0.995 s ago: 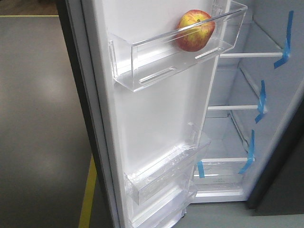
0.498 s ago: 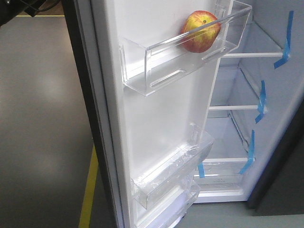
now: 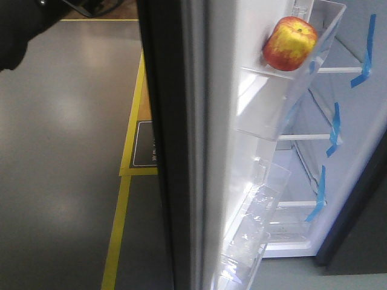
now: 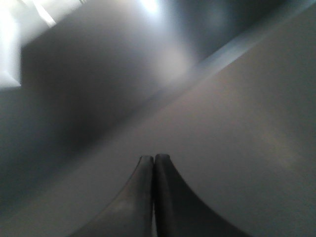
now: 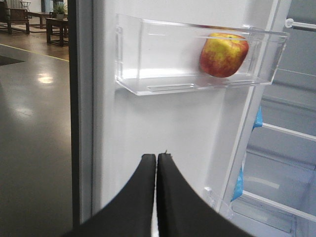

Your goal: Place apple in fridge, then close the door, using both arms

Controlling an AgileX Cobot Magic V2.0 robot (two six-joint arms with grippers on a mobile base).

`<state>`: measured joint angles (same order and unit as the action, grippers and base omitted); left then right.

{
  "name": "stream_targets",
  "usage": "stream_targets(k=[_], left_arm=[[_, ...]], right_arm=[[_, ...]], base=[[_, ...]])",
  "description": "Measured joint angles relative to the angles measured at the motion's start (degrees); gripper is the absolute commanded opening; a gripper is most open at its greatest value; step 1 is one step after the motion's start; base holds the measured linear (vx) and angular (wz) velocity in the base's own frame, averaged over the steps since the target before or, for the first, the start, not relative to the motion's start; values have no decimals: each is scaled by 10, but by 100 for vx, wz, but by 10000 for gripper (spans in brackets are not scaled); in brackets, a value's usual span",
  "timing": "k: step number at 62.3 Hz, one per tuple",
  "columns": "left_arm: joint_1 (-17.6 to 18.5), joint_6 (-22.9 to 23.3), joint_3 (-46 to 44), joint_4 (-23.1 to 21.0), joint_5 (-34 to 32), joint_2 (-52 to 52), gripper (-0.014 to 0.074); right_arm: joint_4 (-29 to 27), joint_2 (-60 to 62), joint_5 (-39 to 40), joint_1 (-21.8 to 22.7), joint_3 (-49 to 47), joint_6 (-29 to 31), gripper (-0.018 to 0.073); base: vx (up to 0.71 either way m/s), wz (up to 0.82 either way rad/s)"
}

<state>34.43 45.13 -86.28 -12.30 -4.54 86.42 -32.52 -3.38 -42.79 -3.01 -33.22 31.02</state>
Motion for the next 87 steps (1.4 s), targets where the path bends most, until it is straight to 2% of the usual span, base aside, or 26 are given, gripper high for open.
stream_targets(k=[5, 9, 20, 31, 40, 49, 53, 63, 79, 87], left_arm=[[36, 2, -3, 7, 6, 1, -6], [58, 2, -3, 29, 20, 9, -6], [60, 0, -2, 111, 45, 21, -6], [42, -2, -2, 253, 51, 21, -6], [22, -4, -2, 386, 89, 17, -6], [4, -4, -2, 503, 149, -3, -6], [-2, -5, -2, 541, 178, -14, -6], [-11, -4, -2, 607, 262, -36, -6], [-13, -4, -2, 680, 402, -47, -6], [-13, -4, -2, 706, 447, -47, -6]], right_arm=[[0, 0, 0, 0, 0, 0, -4], [0, 0, 0, 0, 0, 0, -4], [-6, 0, 0, 0, 0, 0, -4], [-12, -5, 29, 0, 0, 0, -3], [-12, -46, 81, 0, 0, 8, -3], [-12, -136, 199, 0, -7, 28, -2], [-8, -191, 249, 0, -20, 31, 3], [15, -339, 345, 0, -71, 32, 77], [16, -526, 428, 3, -172, 32, 347], [2, -589, 456, 24, -209, 32, 362]], base=[[0, 0], [0, 0], [0, 0], [0, 0], [0, 0], [0, 0], [0, 0], [0, 0], [0, 0], [0, 0]])
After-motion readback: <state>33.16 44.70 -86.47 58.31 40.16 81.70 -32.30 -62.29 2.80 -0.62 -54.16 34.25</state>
